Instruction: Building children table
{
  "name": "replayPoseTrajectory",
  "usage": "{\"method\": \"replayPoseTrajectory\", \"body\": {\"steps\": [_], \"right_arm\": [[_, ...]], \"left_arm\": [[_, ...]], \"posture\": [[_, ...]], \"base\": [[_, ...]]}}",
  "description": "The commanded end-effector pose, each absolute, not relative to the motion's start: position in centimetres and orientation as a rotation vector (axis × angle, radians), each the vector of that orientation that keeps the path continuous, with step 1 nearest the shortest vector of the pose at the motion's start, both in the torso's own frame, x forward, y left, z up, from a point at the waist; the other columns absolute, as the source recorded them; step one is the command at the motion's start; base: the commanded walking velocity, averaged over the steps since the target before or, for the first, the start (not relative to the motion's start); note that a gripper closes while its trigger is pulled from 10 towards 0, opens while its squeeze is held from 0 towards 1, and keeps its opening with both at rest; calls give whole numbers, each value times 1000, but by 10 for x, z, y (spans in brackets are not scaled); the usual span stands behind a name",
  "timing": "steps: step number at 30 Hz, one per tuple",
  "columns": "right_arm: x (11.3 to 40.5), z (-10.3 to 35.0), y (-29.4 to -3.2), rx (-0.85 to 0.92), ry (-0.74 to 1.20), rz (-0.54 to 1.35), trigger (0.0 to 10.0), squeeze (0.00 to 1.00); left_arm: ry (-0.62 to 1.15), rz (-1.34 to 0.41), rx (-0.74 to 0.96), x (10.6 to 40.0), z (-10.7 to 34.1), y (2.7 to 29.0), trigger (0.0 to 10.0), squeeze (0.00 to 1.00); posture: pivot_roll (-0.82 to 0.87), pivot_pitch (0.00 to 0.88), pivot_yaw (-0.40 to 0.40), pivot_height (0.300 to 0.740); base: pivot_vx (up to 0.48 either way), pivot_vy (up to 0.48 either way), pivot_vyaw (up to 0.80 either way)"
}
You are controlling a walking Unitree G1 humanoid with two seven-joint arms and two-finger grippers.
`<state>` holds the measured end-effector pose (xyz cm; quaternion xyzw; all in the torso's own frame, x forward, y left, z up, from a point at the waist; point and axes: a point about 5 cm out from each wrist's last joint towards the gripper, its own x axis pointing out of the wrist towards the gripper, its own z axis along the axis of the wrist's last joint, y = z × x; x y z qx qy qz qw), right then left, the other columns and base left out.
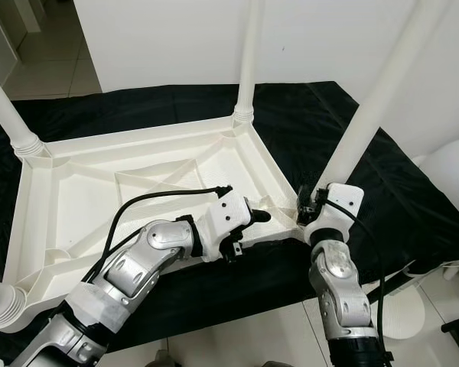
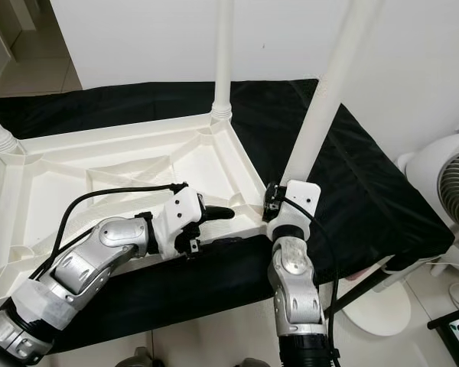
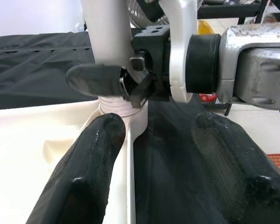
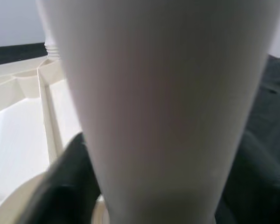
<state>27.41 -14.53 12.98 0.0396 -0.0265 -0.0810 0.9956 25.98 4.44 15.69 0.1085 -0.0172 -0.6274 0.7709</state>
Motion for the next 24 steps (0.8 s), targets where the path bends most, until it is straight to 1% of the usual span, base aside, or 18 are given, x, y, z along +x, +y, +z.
{"method": "replayPoseTrajectory", "body": {"steps": [1, 7, 8, 9, 13, 14, 15, 16, 17, 20, 21, 22, 23, 24], "right_arm": [[273, 134, -144, 98, -76, -155, 10000, 1000], [268, 140, -149, 67, -113, -84, 10000, 1000], [265, 141, -155, 34, -131, -32, 10000, 1000], [265, 141, -155, 34, -131, -32, 10000, 1000], [262, 136, -169, 28, -111, 93, 10000, 1000], [262, 136, -169, 28, -111, 93, 10000, 1000], [261, 135, -172, 6, -106, 139, 10000, 333], [261, 135, -172, 6, -106, 139, 10000, 333], [260, 134, -173, -9, -103, 169, 10000, 0], [260, 134, -173, -9, -103, 169, 10000, 0], [261, 135, -176, -8, -108, 212, 10000, 0], [261, 135, -176, -8, -108, 212, 10000, 0], [264, 135, -179, -28, -104, 269, 10000, 0], [264, 135, -179, -28, -104, 269, 10000, 0]], "left_arm": [[-23, -1500, 244, 257, 159, 44, 10000, 0], [-24, -1497, 247, 258, 159, 43, 10000, 0], [-26, -1494, 249, 259, 159, 43, 10000, 0], [-26, -1494, 249, 259, 159, 43, 10000, 0], [-27, -1491, 250, 259, 159, 42, 10000, 0], [-27, -1491, 250, 259, 159, 42, 10000, 0], [-28, -1490, 250, 259, 159, 42, 10000, 0], [-28, -1490, 250, 259, 159, 42, 10000, 0], [-28, -1490, 250, 259, 159, 41, 10000, 0], [-28, -1490, 250, 259, 159, 41, 10000, 0], [-29, -1491, 250, 259, 159, 41, 10000, 0], [-29, -1491, 250, 259, 159, 41, 10000, 0], [-28, -1493, 250, 259, 159, 41, 10000, 0], [-28, -1493, 250, 259, 159, 41, 10000, 0]], "posture": [[-11, 0, -11, 740], [-21, 3, -9, 740], [-24, 6, -9, 740], [-24, 6, -9, 740], [-31, 9, -9, 740], [-31, 9, -9, 740], [-32, 9, -7, 740], [-32, 9, -7, 740], [-33, 8, -6, 740], [-33, 8, -6, 740], [-31, 7, -4, 740], [-31, 7, -4, 740], [-34, 8, 2, 740], [-34, 8, 2, 740]], "base": [[0, 0, 0], [0, 0, 0], [0, 0, 0], [0, 0, 0], [0, 0, 0], [0, 0, 0], [0, 0, 0], [0, 0, 0], [0, 0, 0], [0, 0, 0], [0, 0, 0], [0, 0, 0], [0, 0, 0], [0, 0, 0]]}}
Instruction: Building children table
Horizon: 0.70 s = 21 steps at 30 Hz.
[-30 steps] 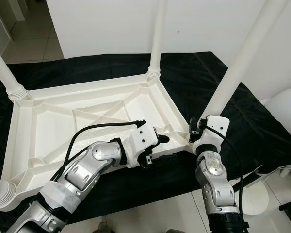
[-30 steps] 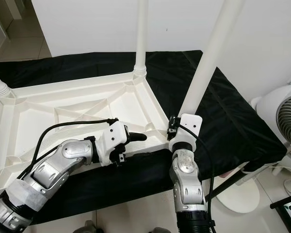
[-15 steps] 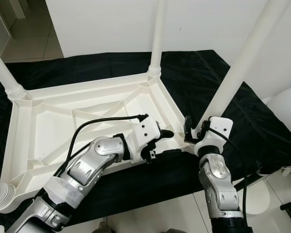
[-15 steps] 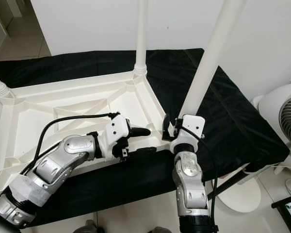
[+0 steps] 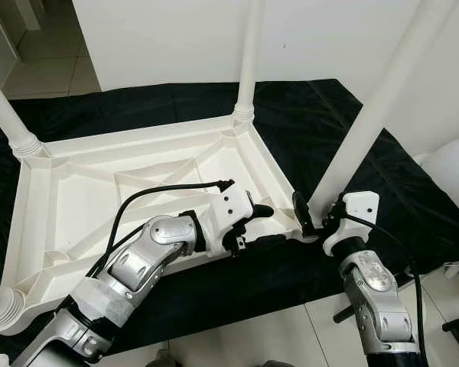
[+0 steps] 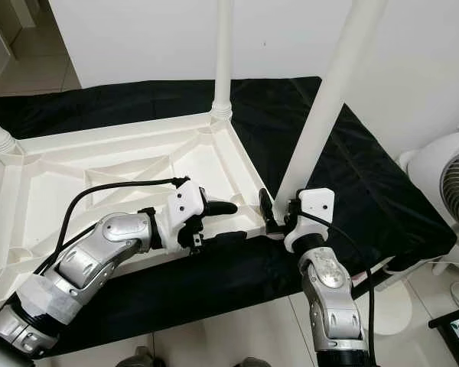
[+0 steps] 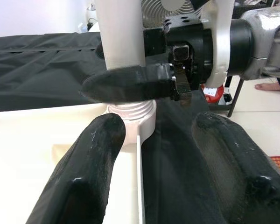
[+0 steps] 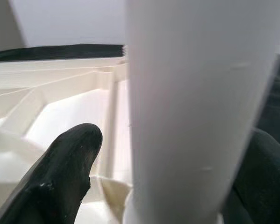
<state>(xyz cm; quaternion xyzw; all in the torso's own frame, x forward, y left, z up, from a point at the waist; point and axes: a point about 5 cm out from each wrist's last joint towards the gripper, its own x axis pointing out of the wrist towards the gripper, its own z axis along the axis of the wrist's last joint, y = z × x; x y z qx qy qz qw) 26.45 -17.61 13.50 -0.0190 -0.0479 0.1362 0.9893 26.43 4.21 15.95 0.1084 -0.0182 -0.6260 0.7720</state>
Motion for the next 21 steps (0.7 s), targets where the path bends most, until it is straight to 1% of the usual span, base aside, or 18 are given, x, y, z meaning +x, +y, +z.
{"method": "replayPoseTrajectory", "body": {"steps": [1, 6, 9, 11, 12, 13, 14, 21], "right_arm": [[268, 135, -182, -49, -95, 316, 10000, 0], [275, 135, -184, -84, -78, 374, 10000, 0], [283, 133, -183, -117, -55, 431, 10000, 0], [283, 133, -183, -117, -55, 431, 10000, 0], [287, 132, -183, -132, -45, 455, 8235, 0], [289, 130, -182, -148, -34, 478, 1020, 0], [290, 128, -181, -151, -24, 497, 0, 0], [289, 123, -179, -143, -4, 540, 0, 0]], "left_arm": [[-29, -1495, 251, 259, 159, 41, 10000, 0], [-31, -1498, 253, 259, 159, 40, 10000, 0], [-34, -1498, 252, 259, 160, 39, 10000, 0], [-34, -1498, 252, 259, 160, 39, 10000, 0], [-35, -1498, 251, 259, 160, 38, 10000, 0], [-39, -1497, 251, 259, 161, 38, 10000, 0], [-41, -1495, 249, 259, 161, 38, 10000, 0], [-48, -1486, 239, 260, 163, 36, 10000, 0]], "posture": [[-32, 7, 3, 740], [-30, 6, 3, 740], [-25, 2, 0, 740], [-25, 2, 0, 740], [-25, 2, 0, 740], [-20, 0, -3, 740], [-18, 0, -6, 740], [-13, 3, -13, 740]], "base": [[0, 0, 0], [0, 0, 0], [0, 0, 0], [0, 0, 0], [0, 0, 0], [0, 0, 0], [0, 0, 0], [0, 0, 0]]}}
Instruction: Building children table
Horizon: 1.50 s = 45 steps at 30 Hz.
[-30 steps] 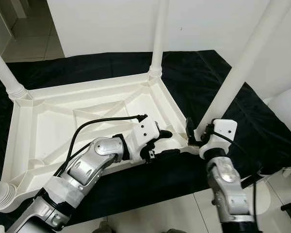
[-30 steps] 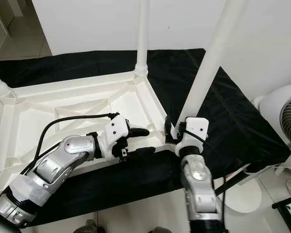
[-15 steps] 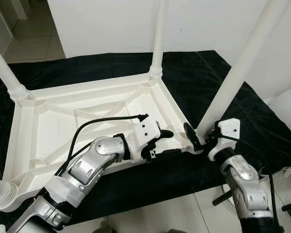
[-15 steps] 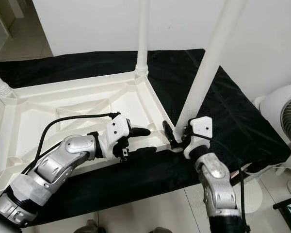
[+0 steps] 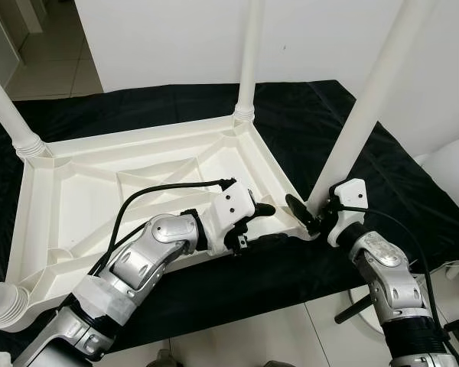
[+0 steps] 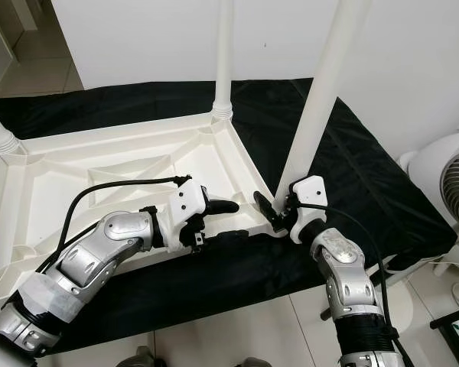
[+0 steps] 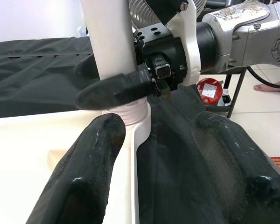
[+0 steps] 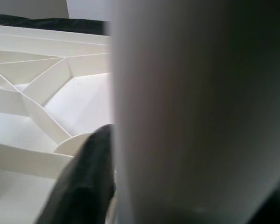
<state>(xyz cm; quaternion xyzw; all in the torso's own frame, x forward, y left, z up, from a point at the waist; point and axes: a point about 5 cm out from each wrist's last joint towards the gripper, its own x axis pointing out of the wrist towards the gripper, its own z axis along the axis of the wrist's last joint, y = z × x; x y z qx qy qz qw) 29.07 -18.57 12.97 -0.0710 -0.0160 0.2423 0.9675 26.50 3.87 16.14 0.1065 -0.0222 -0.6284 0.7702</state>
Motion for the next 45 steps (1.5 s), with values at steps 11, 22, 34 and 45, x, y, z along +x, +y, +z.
{"method": "replayPoseTrajectory", "body": {"steps": [11, 22, 34, 45], "right_arm": [[286, 114, -172, -160, 23, 428, 10000, 0], [280, 115, -162, -53, 42, 82, 10000, 0], [267, 118, -115, 99, 49, -88, 10000, 0], [266, 128, -125, 83, 3, -42, 10000, 1000]], "left_arm": [[-45, -1492, 241, 258, 162, 37, 10000, 0], [-36, -1495, 238, 258, 161, 38, 10000, 0], [-36, -1476, 245, 262, 162, 41, 10000, 0], [-39, -1474, 253, 263, 162, 41, 10000, 0]], "posture": [[-19, 9, -8, 740], [-25, 15, -1, 740], [-19, 12, -13, 740], [-20, 0, -13, 740]], "base": [[0, 0, 0], [0, 0, 0], [0, 0, 0], [0, 0, 0]]}}
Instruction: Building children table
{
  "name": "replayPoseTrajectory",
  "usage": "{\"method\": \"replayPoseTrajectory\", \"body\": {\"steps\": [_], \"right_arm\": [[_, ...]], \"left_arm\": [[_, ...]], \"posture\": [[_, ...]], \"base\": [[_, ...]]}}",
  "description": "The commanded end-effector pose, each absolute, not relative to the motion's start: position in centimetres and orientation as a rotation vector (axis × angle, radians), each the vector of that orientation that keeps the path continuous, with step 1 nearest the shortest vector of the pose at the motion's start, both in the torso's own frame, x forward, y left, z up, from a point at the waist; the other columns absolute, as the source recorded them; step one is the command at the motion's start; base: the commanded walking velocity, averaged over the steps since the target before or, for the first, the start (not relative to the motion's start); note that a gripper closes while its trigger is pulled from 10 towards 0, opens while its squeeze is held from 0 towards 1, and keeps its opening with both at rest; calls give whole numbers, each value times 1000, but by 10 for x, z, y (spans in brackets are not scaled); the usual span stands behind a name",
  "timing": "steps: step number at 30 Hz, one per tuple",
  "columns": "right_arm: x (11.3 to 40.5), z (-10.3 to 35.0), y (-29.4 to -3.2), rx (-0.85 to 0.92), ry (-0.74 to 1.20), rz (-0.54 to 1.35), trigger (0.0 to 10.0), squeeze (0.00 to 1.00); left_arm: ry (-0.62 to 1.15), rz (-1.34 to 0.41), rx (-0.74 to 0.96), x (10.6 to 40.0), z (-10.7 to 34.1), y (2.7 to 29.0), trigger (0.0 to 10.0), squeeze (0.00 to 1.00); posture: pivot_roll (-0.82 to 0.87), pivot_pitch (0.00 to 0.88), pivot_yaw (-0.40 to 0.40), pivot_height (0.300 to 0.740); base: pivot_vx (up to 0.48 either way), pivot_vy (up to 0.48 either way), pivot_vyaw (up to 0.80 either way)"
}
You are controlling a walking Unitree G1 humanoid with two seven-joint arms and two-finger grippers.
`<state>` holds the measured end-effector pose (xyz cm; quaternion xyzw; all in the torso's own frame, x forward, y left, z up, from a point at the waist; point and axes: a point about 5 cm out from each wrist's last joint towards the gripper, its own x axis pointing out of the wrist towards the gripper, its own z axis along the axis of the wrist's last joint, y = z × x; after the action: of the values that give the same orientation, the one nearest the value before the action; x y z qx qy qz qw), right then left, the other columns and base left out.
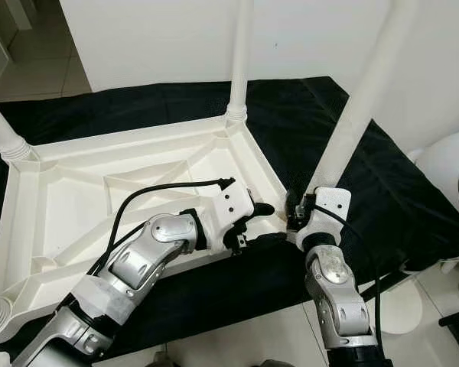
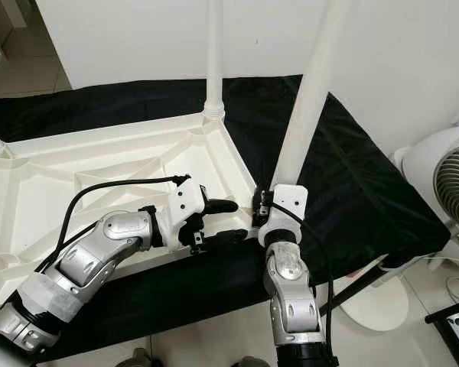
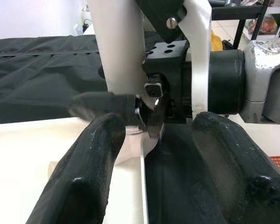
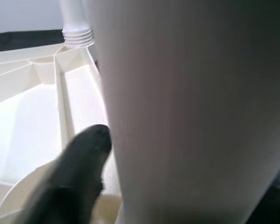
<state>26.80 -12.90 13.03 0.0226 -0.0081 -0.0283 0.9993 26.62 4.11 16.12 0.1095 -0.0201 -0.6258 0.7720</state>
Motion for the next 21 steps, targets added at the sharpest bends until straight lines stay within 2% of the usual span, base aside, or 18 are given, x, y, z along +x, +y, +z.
{"method": "replayPoseTrajectory", "body": {"steps": [1, 5, 11, 12, 14, 21], "right_arm": [[266, 128, -129, 73, 2, -26, 10000, 1000], [264, 129, -133, 94, 0, 55, 10000, 1000], [262, 130, -144, 21, -11, 87, 10000, 1000], [262, 130, -147, 3, -12, 158, 10000, 0], [261, 130, -150, -14, -13, 246, 10000, 0], [262, 132, -155, -61, -24, 354, 10000, 0]], "left_arm": [[-41, -1472, 253, 264, 163, 41, 10000, 0], [-45, -1467, 252, 265, 164, 41, 10000, 0], [-44, -1468, 255, 264, 163, 42, 10000, 0], [-43, -1467, 257, 264, 163, 42, 10000, 0], [-42, -1466, 259, 264, 163, 42, 10000, 0], [-39, -1467, 254, 263, 163, 42, 10000, 0]], "posture": [[-20, 0, -14, 740], [-20, 0, -14, 740], [-19, 0, -16, 740], [-20, 3, -13, 740], [-20, 3, -13, 740], [-25, 11, -4, 740]], "base": [[0, 0, 0], [0, 0, 0], [0, 0, 0], [0, 0, 0], [0, 0, 0], [0, 0, 0]]}}
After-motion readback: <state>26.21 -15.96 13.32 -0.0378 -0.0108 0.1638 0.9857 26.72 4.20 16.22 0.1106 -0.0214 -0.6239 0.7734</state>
